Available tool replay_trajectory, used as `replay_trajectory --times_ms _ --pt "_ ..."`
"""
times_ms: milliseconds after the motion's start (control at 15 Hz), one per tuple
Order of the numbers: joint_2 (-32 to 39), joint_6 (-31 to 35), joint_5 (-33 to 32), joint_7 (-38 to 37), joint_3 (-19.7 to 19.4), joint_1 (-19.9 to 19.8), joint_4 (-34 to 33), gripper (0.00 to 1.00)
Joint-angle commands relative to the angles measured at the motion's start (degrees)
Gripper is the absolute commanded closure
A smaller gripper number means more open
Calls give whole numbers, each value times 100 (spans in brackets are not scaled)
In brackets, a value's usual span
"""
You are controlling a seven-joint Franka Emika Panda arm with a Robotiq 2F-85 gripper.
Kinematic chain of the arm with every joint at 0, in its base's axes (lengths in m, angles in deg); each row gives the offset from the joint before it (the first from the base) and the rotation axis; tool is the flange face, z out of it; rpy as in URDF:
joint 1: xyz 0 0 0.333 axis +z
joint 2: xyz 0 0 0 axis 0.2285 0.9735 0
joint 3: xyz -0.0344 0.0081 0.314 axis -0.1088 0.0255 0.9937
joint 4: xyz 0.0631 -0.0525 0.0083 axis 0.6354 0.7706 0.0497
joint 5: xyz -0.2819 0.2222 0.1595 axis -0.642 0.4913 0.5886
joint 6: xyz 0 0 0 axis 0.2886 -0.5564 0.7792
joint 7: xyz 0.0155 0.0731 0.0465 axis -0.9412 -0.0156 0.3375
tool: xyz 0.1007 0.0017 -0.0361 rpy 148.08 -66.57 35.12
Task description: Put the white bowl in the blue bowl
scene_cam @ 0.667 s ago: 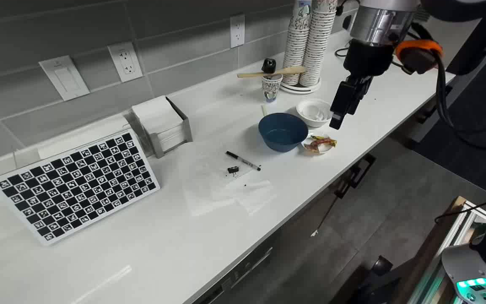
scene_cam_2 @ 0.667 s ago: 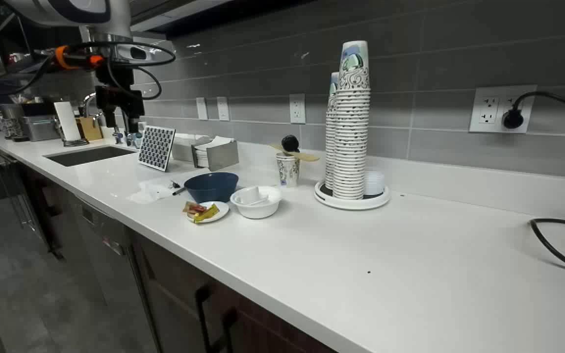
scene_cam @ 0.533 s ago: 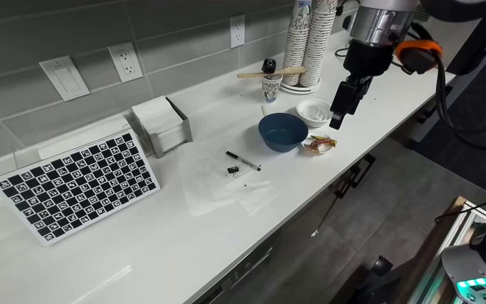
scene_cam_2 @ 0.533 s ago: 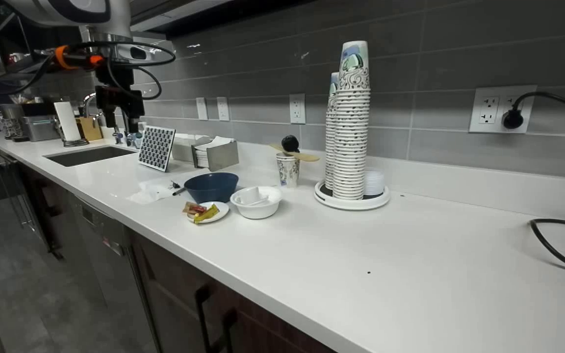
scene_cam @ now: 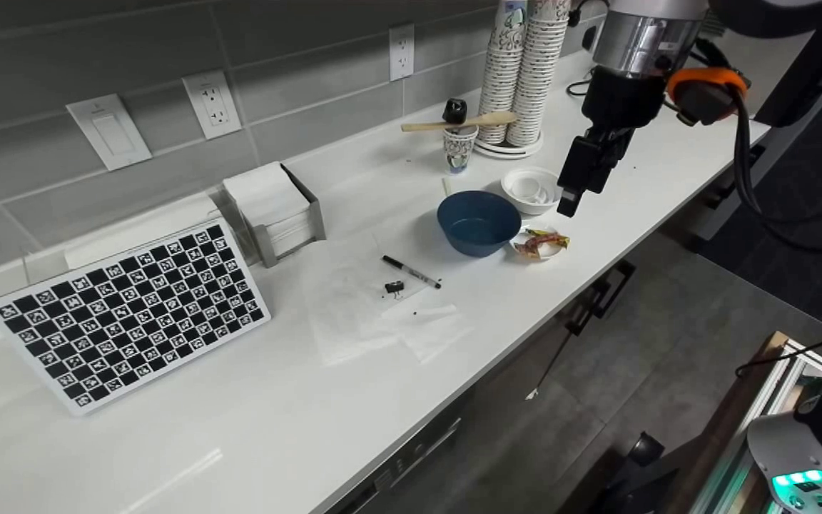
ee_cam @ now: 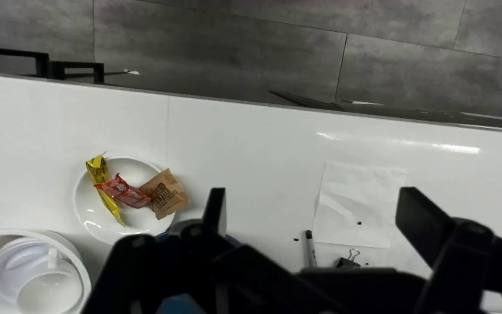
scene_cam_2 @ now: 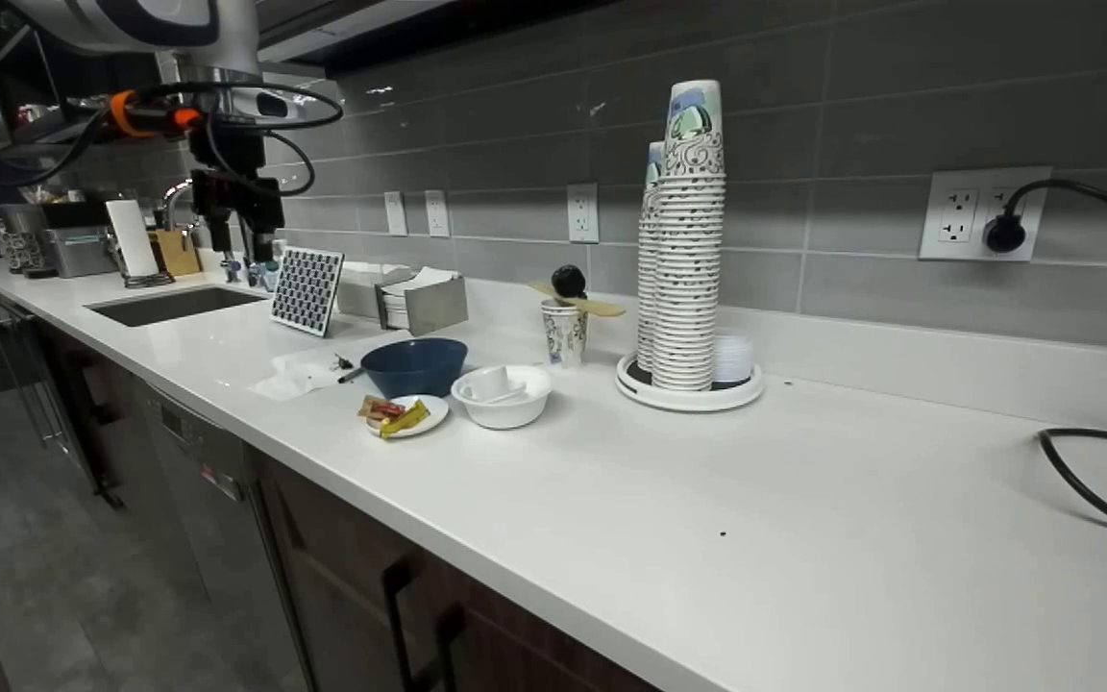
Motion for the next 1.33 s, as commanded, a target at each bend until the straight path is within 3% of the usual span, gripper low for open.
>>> replay_trajectory --times_ms 0,467,533,600,933,1267 --pt "-34 260 -53 -511 -221 -405 312 0" --pt "618 987 -392 -1178 -925 -1413 653 0" --pt "756 899 -258 -1296 -1000 -1465 623 0" --pt "488 797 -287 -944 -975 -1367 649 0" --pt "1070 918 -41 -1361 -1133 -1493 520 0" --pt "1624 2049 737 -1656 -1461 -1634 479 0"
